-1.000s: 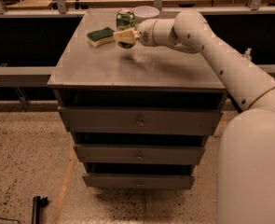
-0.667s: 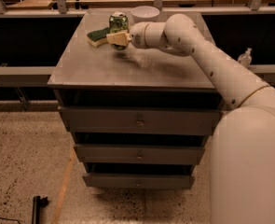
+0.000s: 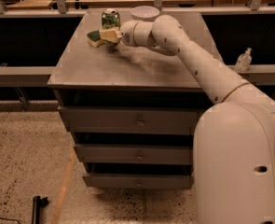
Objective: Move green can near sponge
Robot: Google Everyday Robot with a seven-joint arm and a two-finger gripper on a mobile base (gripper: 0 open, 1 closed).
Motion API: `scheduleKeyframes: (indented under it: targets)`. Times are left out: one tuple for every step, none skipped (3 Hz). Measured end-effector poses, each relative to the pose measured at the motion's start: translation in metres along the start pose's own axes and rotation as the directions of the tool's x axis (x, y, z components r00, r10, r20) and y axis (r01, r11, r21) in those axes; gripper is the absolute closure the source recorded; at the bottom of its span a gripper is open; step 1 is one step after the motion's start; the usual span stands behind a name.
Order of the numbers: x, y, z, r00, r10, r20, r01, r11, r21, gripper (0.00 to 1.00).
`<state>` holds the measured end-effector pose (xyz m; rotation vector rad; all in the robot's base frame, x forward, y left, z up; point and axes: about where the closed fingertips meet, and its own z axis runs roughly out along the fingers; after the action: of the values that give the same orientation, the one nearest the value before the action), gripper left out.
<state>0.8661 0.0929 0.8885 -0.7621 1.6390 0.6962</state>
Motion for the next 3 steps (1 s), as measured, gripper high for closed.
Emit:
scheduleKeyframes:
  targets:
    - [0.0005,-0.0014,0.0075,1.000,-0.007,0.002,0.007,1.0000,0.007,0.12]
    - [-0.0023,-0.0046,0.0072,1.000,-0.023,0.008,0.023,0.9996,0.019,0.00]
    - [-0.0054,-0.0080,0.0042,1.000,-0.017,0.025,0.017,0.9996,0.024,0.00]
